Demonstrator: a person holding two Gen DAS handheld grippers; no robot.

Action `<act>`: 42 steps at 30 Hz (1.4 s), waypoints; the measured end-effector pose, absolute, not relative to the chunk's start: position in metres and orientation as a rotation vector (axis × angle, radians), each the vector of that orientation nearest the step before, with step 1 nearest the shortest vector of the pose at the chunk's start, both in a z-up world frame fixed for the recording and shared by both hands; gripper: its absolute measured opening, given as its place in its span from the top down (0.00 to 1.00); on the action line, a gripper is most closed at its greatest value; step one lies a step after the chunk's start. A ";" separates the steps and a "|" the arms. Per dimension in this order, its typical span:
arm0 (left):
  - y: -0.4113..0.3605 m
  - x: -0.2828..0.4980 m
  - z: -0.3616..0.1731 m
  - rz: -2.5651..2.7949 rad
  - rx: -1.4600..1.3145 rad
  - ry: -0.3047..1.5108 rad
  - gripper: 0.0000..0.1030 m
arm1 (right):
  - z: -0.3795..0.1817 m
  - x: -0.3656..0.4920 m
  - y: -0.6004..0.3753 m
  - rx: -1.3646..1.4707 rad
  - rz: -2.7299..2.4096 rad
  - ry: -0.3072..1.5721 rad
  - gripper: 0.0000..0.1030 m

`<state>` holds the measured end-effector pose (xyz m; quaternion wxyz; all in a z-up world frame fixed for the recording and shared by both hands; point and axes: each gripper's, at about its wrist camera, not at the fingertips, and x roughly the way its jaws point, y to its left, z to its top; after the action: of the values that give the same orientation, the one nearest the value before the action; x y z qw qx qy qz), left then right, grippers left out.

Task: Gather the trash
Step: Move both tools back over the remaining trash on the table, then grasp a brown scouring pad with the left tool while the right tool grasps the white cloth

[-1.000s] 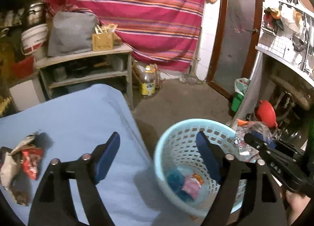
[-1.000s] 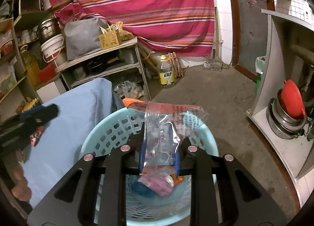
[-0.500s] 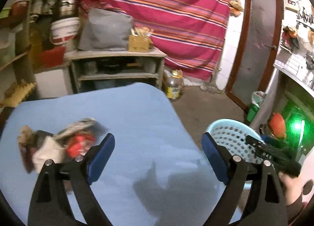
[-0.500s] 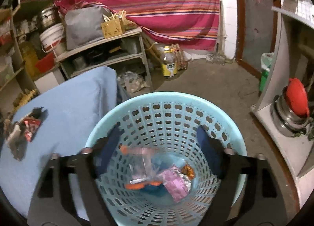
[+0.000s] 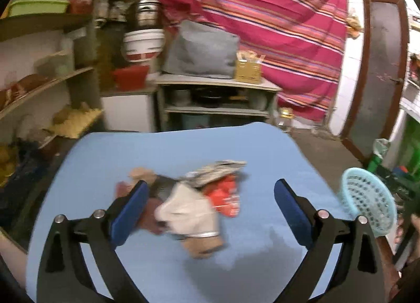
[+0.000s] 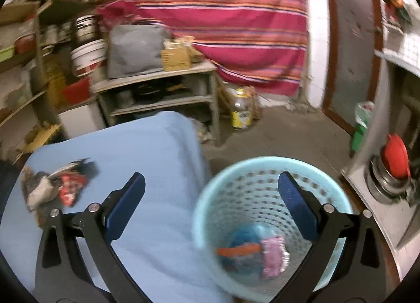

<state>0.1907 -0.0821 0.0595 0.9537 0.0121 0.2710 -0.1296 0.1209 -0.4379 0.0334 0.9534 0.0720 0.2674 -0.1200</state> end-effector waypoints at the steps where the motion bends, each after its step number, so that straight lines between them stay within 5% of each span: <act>1: -0.073 0.191 0.057 -0.253 0.023 0.554 0.08 | 0.035 0.123 -0.424 0.140 -0.219 0.538 0.04; 15: 0.024 0.217 0.002 -0.091 0.051 0.613 0.08 | 0.014 0.158 -0.307 0.022 -0.083 0.597 0.04; 42: 0.043 0.294 -0.069 -0.236 0.073 0.779 0.07 | -0.022 0.213 -0.259 0.017 0.006 0.694 0.04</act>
<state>0.2944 0.0427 -0.0691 0.9177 0.0357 0.3785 -0.1150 0.2127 -0.2592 -0.0220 0.9404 0.0085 0.3399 0.0029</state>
